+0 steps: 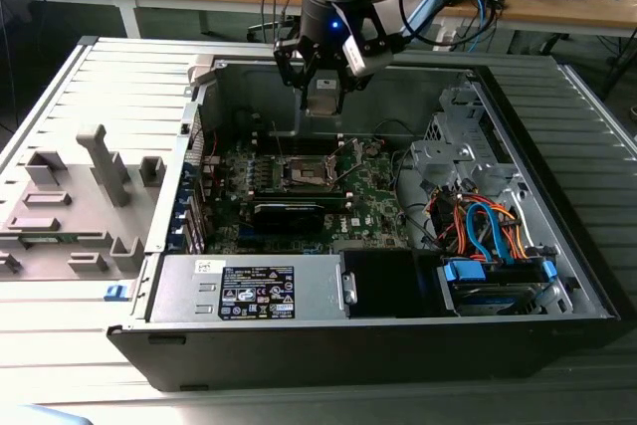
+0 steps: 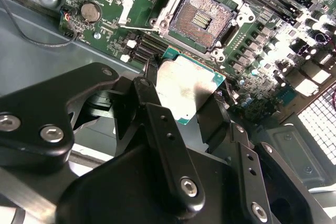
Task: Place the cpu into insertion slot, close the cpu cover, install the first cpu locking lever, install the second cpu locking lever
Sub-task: 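Place the cpu into insertion slot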
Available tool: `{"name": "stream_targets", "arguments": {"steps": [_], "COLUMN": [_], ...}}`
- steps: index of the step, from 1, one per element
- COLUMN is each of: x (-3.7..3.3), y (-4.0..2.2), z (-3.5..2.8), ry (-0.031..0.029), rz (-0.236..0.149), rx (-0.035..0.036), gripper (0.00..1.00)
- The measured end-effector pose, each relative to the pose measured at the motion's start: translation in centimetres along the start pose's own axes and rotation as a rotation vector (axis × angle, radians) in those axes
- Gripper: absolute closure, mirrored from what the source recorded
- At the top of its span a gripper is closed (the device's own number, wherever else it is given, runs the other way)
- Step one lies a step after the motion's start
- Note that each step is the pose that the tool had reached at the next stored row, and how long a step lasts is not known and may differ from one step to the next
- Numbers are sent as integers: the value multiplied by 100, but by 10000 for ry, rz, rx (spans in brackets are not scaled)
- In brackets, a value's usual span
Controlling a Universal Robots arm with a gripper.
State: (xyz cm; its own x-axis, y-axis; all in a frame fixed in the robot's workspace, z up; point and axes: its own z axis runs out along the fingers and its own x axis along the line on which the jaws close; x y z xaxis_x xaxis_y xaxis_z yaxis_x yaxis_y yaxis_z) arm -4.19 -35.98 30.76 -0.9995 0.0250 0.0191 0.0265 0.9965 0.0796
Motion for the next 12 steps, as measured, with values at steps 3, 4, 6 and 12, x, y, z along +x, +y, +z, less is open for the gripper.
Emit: {"name": "stream_targets", "arguments": {"steps": [3,4,6,12], "x": [0,0,-1,-1], "y": [-4,-5,-7,-21], "z": [5,6,9,25], "ry": [0,0,0,0], "rz": [-1,0,-1,0], "rx": [0,0,0,0], "gripper": [45,45,45,45]}}
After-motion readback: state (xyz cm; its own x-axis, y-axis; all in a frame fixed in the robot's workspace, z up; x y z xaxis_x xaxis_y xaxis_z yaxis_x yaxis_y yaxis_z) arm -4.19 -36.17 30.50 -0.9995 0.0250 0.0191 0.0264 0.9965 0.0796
